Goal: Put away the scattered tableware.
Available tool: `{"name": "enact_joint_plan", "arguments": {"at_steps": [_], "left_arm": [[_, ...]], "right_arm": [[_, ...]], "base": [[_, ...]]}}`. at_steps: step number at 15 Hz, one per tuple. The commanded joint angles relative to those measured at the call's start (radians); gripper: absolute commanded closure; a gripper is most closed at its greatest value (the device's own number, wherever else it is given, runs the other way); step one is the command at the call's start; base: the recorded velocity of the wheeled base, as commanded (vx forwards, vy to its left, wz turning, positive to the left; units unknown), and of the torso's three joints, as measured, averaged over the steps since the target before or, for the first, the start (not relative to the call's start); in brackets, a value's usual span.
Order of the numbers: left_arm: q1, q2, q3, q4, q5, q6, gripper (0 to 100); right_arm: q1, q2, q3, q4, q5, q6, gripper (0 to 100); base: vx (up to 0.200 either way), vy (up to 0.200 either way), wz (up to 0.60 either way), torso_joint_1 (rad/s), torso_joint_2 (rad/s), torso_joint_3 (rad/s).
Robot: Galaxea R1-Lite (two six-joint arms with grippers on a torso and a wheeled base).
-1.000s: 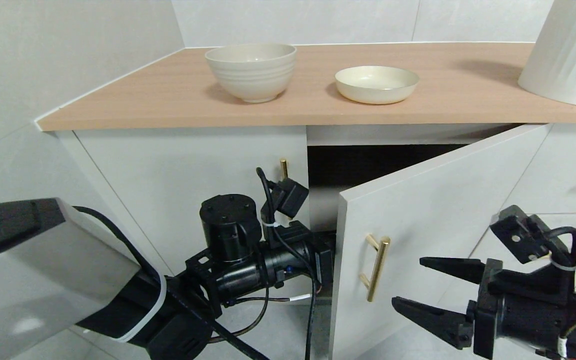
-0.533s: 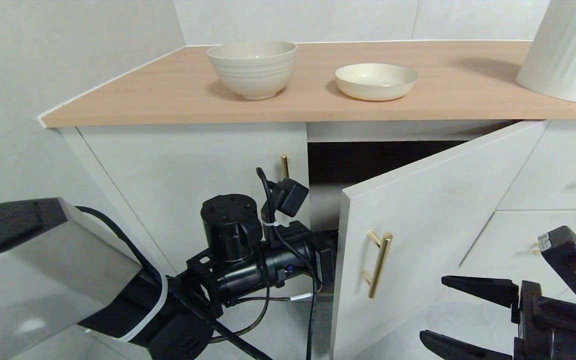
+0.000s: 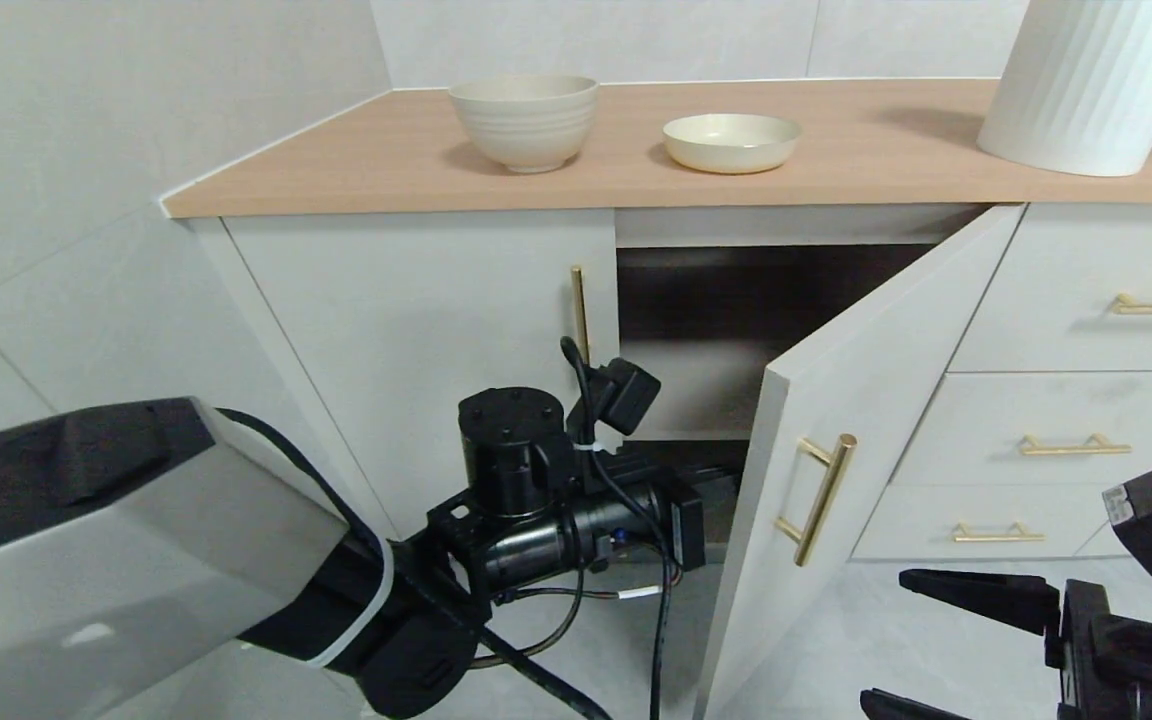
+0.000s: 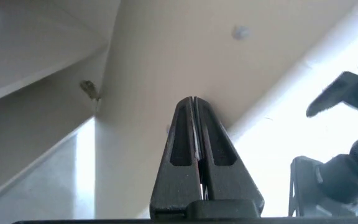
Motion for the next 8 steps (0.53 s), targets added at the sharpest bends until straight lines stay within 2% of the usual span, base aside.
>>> {"name": "enact_joint_plan", "arguments": {"at_steps": [1, 4, 7, 8], "left_arm": [[0.003, 0.054, -0.048, 0.008, 0.003, -0.007, 100], [0.003, 0.054, -0.068, 0.026, 0.003, -0.006, 100], [0.003, 0.06, -0.088, 0.031, 0.003, -0.007, 100], [0.003, 0.068, -0.106, 0.051, 0.003, -0.007, 100]], "right_arm": [[0.0, -0.003, 0.0, -0.001, 0.0, 0.0, 0], [0.0, -0.001, 0.002, -0.001, 0.0, 0.0, 0], [0.0, -0.003, 0.002, -0.001, 0.0, 0.0, 0], [0.0, -0.003, 0.002, -0.001, 0.0, 0.0, 0]], "base": [[0.0, 0.0, 0.0, 0.0, 0.0, 0.0], [0.0, 0.0, 0.0, 0.0, 0.0, 0.0], [-0.2, 0.0, 0.0, 0.012, 0.0, -0.001], [0.0, 0.0, 0.0, 0.0, 0.0, 0.0]]}}
